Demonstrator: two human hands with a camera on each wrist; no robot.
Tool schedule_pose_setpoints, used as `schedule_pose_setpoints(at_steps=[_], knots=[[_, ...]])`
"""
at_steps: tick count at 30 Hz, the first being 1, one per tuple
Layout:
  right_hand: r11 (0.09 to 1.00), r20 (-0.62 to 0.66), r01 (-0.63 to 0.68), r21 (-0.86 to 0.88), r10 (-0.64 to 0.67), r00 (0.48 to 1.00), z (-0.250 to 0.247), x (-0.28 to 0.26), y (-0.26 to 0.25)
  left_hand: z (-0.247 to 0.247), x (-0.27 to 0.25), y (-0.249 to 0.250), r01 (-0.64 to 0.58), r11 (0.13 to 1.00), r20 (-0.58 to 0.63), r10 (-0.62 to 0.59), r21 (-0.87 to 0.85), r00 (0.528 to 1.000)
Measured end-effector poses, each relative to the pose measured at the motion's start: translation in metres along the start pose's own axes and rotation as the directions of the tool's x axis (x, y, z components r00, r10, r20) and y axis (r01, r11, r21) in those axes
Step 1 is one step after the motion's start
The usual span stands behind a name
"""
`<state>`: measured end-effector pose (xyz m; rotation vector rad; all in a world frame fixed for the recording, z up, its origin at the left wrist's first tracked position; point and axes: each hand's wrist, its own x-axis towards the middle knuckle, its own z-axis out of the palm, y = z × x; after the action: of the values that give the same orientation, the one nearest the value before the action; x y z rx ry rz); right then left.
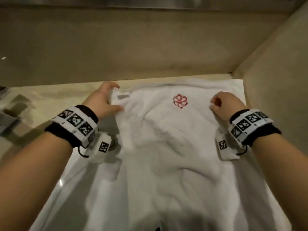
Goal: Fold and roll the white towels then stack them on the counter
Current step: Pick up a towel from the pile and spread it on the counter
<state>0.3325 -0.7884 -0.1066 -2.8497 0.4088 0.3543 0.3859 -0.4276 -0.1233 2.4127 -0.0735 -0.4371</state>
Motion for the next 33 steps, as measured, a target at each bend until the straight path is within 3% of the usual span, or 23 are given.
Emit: schedule_pose_setpoints(at_steps=[3, 5, 7, 9, 11, 13, 18, 21, 27, 30, 31, 33], knots=[[0.999, -0.001, 0.029, 0.027, -0.029, 1.0, 0.003, 0.006, -0.008, -0.003, 0.003, -0.002, 0.104, 0.972, -0.151, -0.137, -0.209, 0.979], [0.993, 0.027, 0.099, 0.057, -0.101, 0.995, 0.005, 0.009, -0.016, -0.011, 0.008, -0.005, 0.212, 0.917, -0.157, -0.277, -0.337, 0.948], [0.987, 0.039, 0.142, 0.076, -0.146, 0.989, 0.007, 0.011, -0.021, -0.018, 0.01, -0.009, 0.244, 0.88, -0.155, -0.331, -0.408, 0.931], [0.994, -0.025, 0.085, 0.071, -0.083, 0.996, 0.005, 0.012, -0.016, -0.021, 0.011, -0.011, 0.254, 0.896, -0.173, -0.333, -0.365, 0.927], [0.996, -0.114, -0.071, 0.046, 0.076, 0.991, 0.001, 0.012, 0.0, -0.02, 0.012, -0.015, 0.27, 0.925, -0.183, -0.323, -0.266, 0.928], [0.985, -0.1, -0.173, -0.003, 0.172, 0.98, -0.001, 0.01, 0.017, -0.019, 0.013, -0.017, 0.276, 0.937, -0.189, -0.317, -0.215, 0.929], [0.966, -0.026, -0.255, -0.037, 0.255, 0.967, -0.002, 0.021, 0.036, -0.027, 0.015, -0.018, 0.313, 0.944, -0.164, -0.327, -0.109, 0.931], [0.97, 0.002, -0.231, -0.078, 0.232, 0.973, -0.005, 0.029, 0.036, -0.03, 0.017, -0.017, 0.335, 0.941, -0.161, -0.337, -0.046, 0.927], [0.997, 0.017, -0.071, -0.036, 0.071, 0.997, -0.016, 0.012, 0.03, -0.024, 0.017, 0.009, 0.274, 0.959, -0.239, -0.25, 0.071, 0.938], [0.985, -0.031, -0.09, 0.145, 0.096, 0.995, -0.027, -0.029, 0.034, -0.018, -0.013, 0.018, 0.23, 0.971, -0.303, -0.201, 0.061, 0.931], [0.978, -0.065, -0.08, 0.192, 0.094, 0.993, -0.03, -0.048, 0.036, -0.014, -0.029, 0.022, 0.181, 0.98, -0.289, -0.15, 0.085, 0.946], [0.982, -0.087, -0.033, 0.187, 0.05, 0.995, -0.032, -0.098, 0.043, 0.0, -0.071, 0.034, 0.017, 0.993, -0.138, 0.0, 0.119, 0.99]])
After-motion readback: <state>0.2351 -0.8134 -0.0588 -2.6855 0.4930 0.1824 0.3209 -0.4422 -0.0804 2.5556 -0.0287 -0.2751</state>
